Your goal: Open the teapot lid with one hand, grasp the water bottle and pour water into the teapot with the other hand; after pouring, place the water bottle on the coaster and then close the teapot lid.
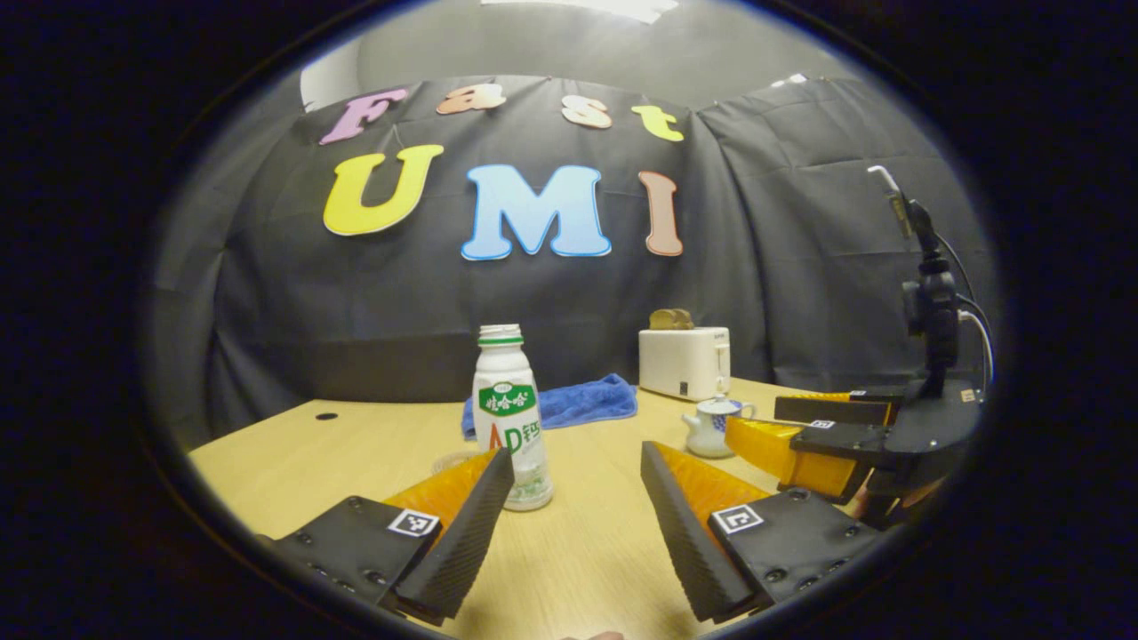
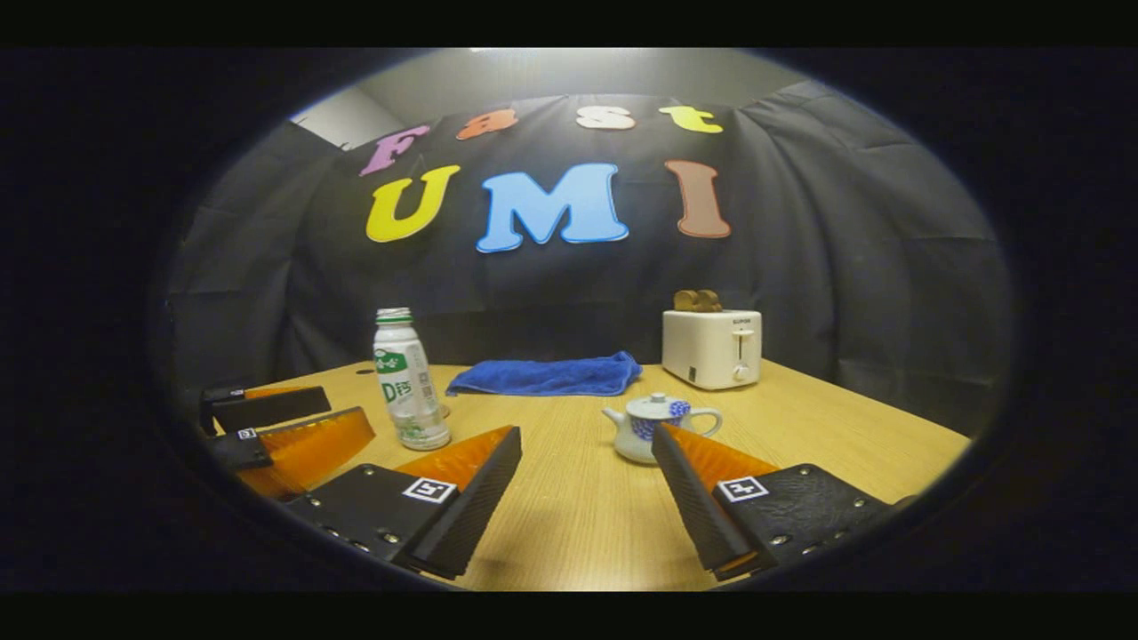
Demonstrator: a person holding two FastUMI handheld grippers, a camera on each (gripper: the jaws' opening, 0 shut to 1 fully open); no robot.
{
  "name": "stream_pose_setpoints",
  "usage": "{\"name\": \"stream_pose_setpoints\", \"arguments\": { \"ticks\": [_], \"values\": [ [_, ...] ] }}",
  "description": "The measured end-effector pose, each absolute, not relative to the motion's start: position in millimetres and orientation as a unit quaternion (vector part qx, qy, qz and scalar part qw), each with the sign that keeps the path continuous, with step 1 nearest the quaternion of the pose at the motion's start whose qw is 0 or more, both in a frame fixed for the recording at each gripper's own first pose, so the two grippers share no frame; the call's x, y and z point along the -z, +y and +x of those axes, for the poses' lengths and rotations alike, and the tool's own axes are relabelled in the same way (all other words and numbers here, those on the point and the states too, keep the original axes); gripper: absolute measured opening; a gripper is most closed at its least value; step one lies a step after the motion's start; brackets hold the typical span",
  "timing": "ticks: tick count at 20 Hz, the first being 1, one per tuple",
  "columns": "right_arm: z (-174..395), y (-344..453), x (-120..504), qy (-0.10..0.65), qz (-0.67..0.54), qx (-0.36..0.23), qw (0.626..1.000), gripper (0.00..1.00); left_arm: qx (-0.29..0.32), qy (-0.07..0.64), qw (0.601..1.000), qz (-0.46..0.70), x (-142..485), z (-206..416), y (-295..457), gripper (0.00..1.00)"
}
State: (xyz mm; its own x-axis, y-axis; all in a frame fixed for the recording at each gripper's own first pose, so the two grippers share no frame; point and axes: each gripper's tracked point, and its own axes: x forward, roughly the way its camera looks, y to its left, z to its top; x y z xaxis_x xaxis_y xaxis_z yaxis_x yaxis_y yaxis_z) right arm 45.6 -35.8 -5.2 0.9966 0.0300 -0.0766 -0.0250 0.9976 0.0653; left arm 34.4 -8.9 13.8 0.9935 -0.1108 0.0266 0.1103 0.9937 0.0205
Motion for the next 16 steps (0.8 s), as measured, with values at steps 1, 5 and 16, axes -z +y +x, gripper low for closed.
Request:
{"name": "stream_pose_setpoints", "arguments": {
  "ticks": [1,5,16],
  "values": [
    [53.3,-41.1,1.7,0.039,0.038,-0.012,0.998,0.87,0.057,-0.021,0.998,0.006,-19.6,40.4,-6.6,1.0],
    [87.2,-67.4,-17.6,0.033,0.035,0.011,0.999,0.86,0.052,-0.015,0.999,0.001,-34.0,69.5,11.3,1.0],
    [154.8,-93.6,6.3,0.104,0.022,0.032,0.994,0.33,0.041,0.015,0.999,-0.001,-22.9,106.5,32.4,1.0]
  ]
}}
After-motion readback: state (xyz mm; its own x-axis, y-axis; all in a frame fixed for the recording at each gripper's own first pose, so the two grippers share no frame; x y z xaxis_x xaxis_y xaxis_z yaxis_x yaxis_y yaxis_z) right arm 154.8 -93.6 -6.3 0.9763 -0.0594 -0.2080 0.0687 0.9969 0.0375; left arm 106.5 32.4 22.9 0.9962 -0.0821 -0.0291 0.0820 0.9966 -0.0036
